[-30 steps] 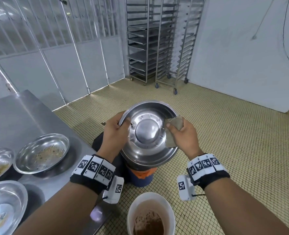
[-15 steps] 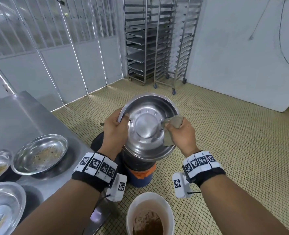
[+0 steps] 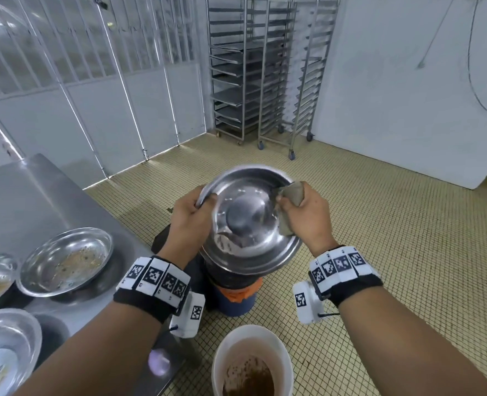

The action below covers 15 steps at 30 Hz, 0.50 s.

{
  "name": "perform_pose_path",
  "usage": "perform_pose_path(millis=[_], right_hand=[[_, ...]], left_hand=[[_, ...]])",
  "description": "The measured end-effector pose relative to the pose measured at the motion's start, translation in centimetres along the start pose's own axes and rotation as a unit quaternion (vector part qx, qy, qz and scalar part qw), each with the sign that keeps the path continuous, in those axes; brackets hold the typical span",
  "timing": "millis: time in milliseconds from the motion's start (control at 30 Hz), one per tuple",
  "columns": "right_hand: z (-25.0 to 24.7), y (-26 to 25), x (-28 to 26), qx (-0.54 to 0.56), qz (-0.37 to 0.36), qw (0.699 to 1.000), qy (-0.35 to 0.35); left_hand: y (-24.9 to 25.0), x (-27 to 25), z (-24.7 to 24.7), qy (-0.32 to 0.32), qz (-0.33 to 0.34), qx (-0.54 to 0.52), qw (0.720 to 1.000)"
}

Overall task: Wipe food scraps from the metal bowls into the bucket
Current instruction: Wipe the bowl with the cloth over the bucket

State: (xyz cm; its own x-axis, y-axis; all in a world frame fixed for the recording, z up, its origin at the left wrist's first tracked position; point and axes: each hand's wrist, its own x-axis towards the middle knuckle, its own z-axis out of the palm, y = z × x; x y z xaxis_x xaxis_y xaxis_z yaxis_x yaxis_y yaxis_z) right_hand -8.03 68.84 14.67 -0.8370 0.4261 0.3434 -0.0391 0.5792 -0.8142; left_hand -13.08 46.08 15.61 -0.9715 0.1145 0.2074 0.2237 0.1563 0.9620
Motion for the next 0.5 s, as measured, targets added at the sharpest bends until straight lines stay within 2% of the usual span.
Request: perform_pose_path(millis=[100,233,300,400,500], right_hand=[[0.6,1.0,-0.8,-0.002,0.040,0.999,-0.018],[-0.4,0.2,0.7,-0.082,-0.007,0.996,-0.041],[-1.0,-1.1,1.6,-0.102,-0.038,0.993,-0.045],[-1.0,-1.5,1.6,-0.050,-0.027,0.998,-0.007],[0.0,-0.1,0.6,0.038,0.043,0.998,-0.001]], left_hand=[[0.5,0.0,-0.3,0.053,0.032,-0.013,0.998],[0.2,-0.2,0.0,-0.036,0.053,0.087,0.994],[-0.1,-0.4,0.4,-0.049,0.042,0.098,0.993],[0.1,-0.3,0.6,-0.005,0.014,0.036,0.999],[0.9,0.0,0.5,0.076,0.018,-0.041,0.996]])
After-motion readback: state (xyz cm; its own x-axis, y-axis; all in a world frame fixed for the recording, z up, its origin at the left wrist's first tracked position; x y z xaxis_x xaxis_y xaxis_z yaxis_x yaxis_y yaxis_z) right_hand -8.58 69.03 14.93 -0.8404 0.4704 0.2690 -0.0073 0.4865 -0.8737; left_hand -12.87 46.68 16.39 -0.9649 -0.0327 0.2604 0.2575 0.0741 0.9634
